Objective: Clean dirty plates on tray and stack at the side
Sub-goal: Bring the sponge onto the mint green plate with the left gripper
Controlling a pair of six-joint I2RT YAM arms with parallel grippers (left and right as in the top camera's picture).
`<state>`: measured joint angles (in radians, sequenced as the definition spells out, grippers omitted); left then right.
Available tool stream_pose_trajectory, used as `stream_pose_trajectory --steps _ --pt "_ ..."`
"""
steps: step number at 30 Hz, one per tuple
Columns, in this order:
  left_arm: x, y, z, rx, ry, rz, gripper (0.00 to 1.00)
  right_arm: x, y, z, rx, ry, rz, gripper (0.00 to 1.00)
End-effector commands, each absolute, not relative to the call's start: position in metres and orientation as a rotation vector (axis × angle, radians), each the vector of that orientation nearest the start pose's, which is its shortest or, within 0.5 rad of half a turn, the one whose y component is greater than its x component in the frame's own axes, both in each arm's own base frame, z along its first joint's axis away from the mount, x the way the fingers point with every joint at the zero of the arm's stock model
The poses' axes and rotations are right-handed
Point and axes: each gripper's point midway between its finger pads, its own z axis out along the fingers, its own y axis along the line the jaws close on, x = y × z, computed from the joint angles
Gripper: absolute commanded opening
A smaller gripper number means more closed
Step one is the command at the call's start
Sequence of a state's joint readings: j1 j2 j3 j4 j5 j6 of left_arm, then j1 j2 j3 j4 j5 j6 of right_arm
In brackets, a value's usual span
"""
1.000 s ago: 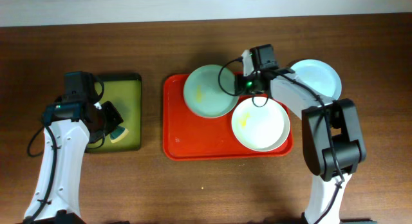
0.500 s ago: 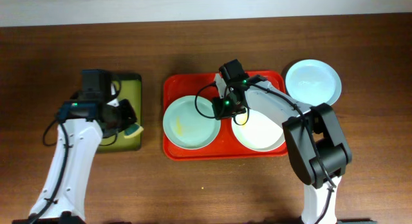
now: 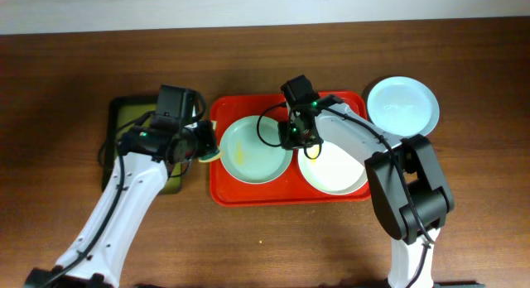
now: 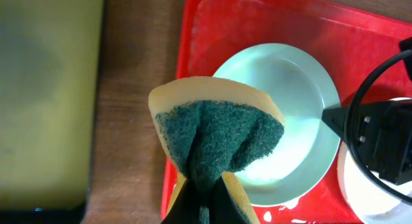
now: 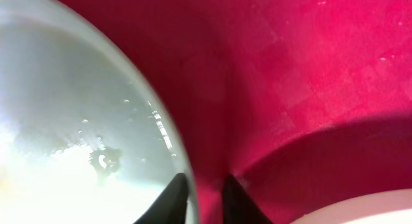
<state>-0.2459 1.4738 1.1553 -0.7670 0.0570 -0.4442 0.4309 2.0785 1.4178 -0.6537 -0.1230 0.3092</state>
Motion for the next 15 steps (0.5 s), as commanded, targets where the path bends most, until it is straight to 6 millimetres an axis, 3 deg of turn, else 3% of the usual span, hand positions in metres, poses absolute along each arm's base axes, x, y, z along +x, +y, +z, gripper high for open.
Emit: stream_pose_trajectory --steps 1,5,11,15 --pt "0.350 -0.120 0.112 -0.237 2.733 -0.337 0.00 0.383 0.197 -0.010 -0.200 2.971 0.283 0.04" --pt "0.354 -0.146 0.089 -0.170 2.777 -0.388 0.00 0.383 0.198 -0.010 -0.201 2.972 0.288 0.04" --pt "0.359 -0.168 0.056 -0.108 2.814 -0.387 0.00 0.383 0.198 -0.010 -0.200 2.970 0.290 0.04" --pt "0.363 -0.179 0.033 -0.179 2.834 -0.399 0.00 0.384 0.198 -0.010 -0.201 2.963 0.293 0.04"
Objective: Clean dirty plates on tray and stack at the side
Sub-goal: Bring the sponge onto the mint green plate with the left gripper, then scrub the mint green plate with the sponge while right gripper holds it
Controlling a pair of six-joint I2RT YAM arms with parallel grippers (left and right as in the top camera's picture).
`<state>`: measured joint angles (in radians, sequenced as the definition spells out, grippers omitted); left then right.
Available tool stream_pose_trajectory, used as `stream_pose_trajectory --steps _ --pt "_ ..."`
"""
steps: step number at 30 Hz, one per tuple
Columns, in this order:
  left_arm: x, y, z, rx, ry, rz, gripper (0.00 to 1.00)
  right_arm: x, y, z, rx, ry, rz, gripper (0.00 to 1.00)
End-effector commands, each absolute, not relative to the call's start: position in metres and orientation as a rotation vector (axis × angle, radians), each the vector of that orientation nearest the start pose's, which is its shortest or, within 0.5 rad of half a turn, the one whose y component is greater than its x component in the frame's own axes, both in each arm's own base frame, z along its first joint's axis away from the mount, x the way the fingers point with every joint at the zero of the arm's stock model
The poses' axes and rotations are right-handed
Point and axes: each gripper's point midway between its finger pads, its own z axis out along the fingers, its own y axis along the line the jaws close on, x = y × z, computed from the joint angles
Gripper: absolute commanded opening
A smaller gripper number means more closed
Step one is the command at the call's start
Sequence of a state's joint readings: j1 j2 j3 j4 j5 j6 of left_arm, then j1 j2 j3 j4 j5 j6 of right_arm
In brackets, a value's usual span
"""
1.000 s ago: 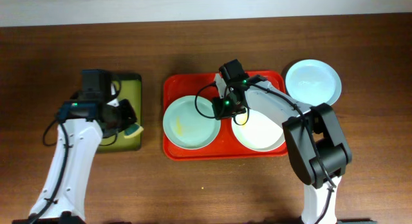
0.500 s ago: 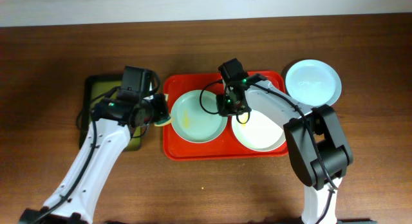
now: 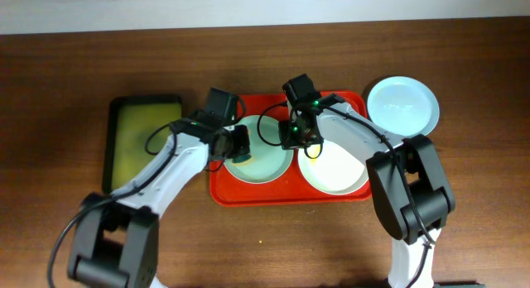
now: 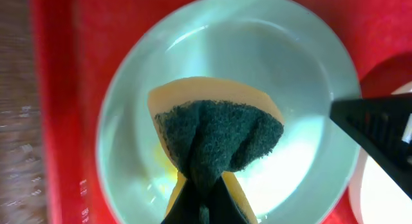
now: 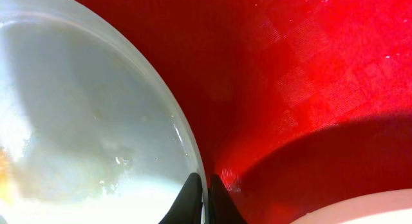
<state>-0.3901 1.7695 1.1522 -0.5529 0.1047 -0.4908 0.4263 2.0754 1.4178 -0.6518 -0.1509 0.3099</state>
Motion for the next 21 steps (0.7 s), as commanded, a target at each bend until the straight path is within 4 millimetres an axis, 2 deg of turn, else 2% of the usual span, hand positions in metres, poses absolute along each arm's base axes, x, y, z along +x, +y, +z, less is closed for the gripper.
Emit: stream_pose_trajectory --steps 1,5,8,11,14,17,19,21 --pt "0.364 -0.181 0.029 -0.187 2.834 -0.408 0.00 0.385 0.199 -0.010 -0.201 2.962 0.294 0.04" --pt "0.372 -0.190 0.017 -0.176 2.823 -0.445 0.00 0.385 0.199 -0.010 -0.201 2.960 0.294 0.04" --pt "0.376 -0.185 0.010 -0.183 2.816 -0.401 0.00 0.385 0.199 -0.010 -0.201 2.959 0.294 0.04" --pt "0.378 -0.160 0.005 -0.215 2.806 -0.198 0.00 0.385 0.199 -0.010 -0.201 2.960 0.294 0.04" --pt "0.370 -0.131 0.002 -0.234 2.823 0.012 0.00 0.385 0.198 -0.011 -0.201 2.961 0.293 0.04" --pt "0.367 -0.096 0.009 -0.272 2.806 0.253 0.00 0.385 0.199 -0.011 -0.201 2.956 0.295 0.04" --pt "0.372 -0.089 0.018 -0.292 2.798 0.284 0.00 0.385 0.199 -0.012 -0.201 2.957 0.295 0.04" --pt "0.378 -0.096 0.026 -0.293 2.800 0.233 0.00 0.385 0.199 -0.012 -0.201 2.955 0.296 0.04"
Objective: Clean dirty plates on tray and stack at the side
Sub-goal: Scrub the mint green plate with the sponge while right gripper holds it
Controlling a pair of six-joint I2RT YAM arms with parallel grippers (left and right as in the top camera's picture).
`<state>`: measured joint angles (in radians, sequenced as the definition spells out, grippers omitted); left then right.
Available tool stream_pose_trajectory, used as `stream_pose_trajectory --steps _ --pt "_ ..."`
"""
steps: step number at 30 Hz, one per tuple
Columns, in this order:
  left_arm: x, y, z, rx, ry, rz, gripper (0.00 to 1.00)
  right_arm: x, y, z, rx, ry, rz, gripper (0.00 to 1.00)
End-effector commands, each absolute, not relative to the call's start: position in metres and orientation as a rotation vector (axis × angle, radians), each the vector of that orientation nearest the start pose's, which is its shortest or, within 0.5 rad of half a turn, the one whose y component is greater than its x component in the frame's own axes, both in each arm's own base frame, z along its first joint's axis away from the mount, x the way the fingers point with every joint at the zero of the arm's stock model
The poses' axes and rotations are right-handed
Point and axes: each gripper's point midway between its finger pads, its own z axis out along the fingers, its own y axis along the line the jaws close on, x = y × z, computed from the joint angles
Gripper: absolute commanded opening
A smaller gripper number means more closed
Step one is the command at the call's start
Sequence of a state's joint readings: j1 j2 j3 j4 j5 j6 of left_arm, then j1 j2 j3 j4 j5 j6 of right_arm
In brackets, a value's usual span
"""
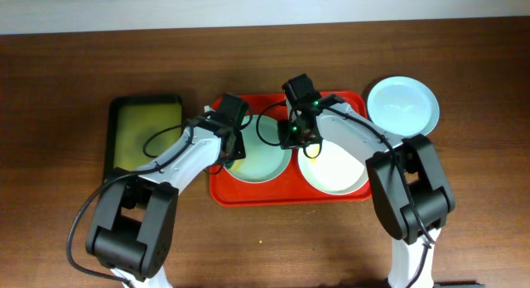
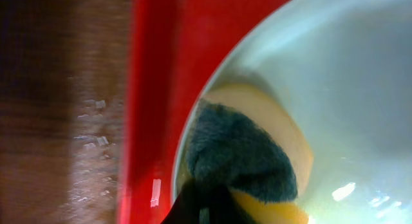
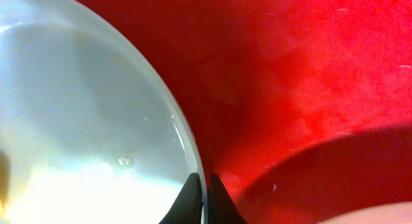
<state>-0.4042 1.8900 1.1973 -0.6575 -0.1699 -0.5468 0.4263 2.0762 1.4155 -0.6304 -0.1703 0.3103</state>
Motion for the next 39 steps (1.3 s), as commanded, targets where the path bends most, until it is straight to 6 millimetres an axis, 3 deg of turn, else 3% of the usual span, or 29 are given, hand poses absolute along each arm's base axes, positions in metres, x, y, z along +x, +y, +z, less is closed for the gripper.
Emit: stream_pose_trajectory --steps 1,4,8,11,16,20,26,30,39 --pt "0.381 -0.103 0.029 -0.289 2.806 0.182 0.00 0.386 0.199 -0.011 -0.201 2.953 0.297 0.04" --pt "0.386 -0.146 0.032 -0.258 2.839 -0.147 0.00 0.386 0.199 -0.011 -0.201 2.951 0.298 0.04" --pt "0.393 -0.182 0.041 -0.220 2.819 -0.432 0.00 0.388 0.200 -0.011 -0.201 2.944 0.301 0.04" --pt "0.397 -0.191 0.038 -0.244 2.803 -0.462 0.00 0.388 0.200 -0.011 -0.202 2.942 0.302 0.04" --pt "0.393 -0.191 0.010 -0.245 2.855 -0.416 0.00 0.388 0.200 -0.011 -0.202 2.943 0.302 0.04" --pt "0.391 -0.184 -0.014 -0.246 2.892 -0.338 0.00 0.388 0.200 -0.011 -0.202 2.942 0.302 0.04" --pt "0.383 -0.119 -0.017 -0.294 2.887 0.124 0.00 0.388 0.200 -0.011 -0.202 2.943 0.301 0.04" --pt "0.381 -0.086 0.005 -0.327 2.831 0.318 0.00 0.388 0.200 -0.011 -0.201 2.942 0.302 0.04" --pt "0.391 -0.088 0.073 -0.348 2.683 0.213 0.00 0.394 0.203 -0.004 -0.204 2.915 0.319 0.04"
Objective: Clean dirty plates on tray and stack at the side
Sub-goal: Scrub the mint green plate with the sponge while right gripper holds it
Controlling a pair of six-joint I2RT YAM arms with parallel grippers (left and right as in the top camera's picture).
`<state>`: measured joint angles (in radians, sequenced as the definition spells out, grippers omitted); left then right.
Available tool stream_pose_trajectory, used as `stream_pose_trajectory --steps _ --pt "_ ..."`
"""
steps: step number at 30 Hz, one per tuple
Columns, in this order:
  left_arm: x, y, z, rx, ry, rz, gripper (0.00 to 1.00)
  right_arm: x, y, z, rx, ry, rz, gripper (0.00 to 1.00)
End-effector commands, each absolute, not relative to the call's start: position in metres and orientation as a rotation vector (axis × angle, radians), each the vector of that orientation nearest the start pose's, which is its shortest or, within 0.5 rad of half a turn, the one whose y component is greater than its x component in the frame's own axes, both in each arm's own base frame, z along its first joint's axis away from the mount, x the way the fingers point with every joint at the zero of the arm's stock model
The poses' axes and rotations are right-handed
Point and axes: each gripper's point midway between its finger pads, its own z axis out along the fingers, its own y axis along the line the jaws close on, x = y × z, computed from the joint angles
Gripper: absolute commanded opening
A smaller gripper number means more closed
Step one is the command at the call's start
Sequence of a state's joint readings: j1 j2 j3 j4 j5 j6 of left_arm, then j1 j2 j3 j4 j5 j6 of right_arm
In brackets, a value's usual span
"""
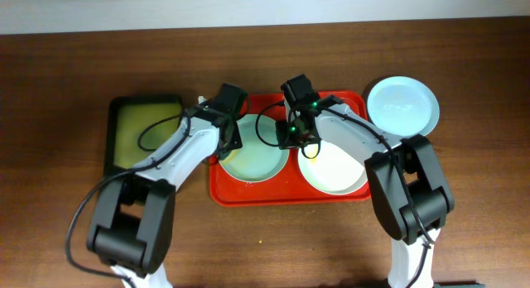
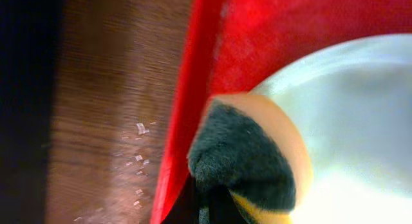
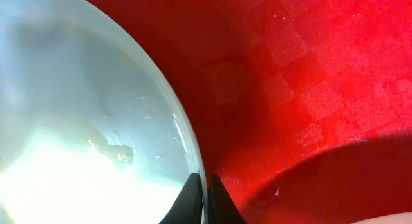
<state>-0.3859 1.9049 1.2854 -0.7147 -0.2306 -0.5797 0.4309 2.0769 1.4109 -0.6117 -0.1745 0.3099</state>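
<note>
A pale green plate lies in the left half of the red tray. My left gripper is shut on a yellow sponge with a dark green scouring face, which is pressed on the plate's far-left rim next to the tray's edge. My right gripper is shut on the plate's right rim, one finger on each side of it. A few wet specks sit on the plate's inside. A white plate lies in the tray's right half.
A light blue plate sits on the table to the right of the tray. A black-rimmed, yellow-green tray lies to the left. Both arms cross over the red tray. Bare wood runs along the tray's left edge.
My left gripper has moved the sponge from the plate's lower-left inside up to its far-left rim, close to the tray's edge. The right gripper still pinches the right rim.
At first the sponge hung in my left gripper over the table beside the red tray, while the right fingers stood slightly apart astride the plate's rim. Then the right gripper was shut on the rim with the sponge above the plate. Later the sponge pressed on the plate's left side, now its rim.
</note>
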Motion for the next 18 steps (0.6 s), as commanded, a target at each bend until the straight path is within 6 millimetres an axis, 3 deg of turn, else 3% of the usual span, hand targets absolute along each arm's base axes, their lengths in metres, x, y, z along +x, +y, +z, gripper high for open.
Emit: stream_pose_trajectory --steps 1,4,7,10,16,18 --pt "0.390 -0.089 0.083 -0.350 2.668 0.191 0.00 0.397 0.205 0.002 -0.216 2.898 0.325 0.04" --pt "0.386 -0.088 0.115 -0.356 2.614 0.147 0.00 0.408 0.210 0.026 -0.276 2.841 0.335 0.04" --pt "0.382 -0.085 0.132 -0.366 2.583 0.127 0.00 0.413 0.210 0.047 -0.361 2.812 0.310 0.04" --pt "0.383 -0.055 0.147 -0.456 2.537 0.162 0.00 0.418 0.211 0.079 -0.436 2.781 0.286 0.04" --pt "0.365 0.020 0.137 -0.711 2.592 0.235 0.00 0.435 0.189 0.142 -0.521 2.626 -0.252 0.04" --pt "0.356 0.043 0.133 -0.796 2.602 0.271 0.00 0.444 0.183 0.172 -0.534 2.476 -0.538 0.04"
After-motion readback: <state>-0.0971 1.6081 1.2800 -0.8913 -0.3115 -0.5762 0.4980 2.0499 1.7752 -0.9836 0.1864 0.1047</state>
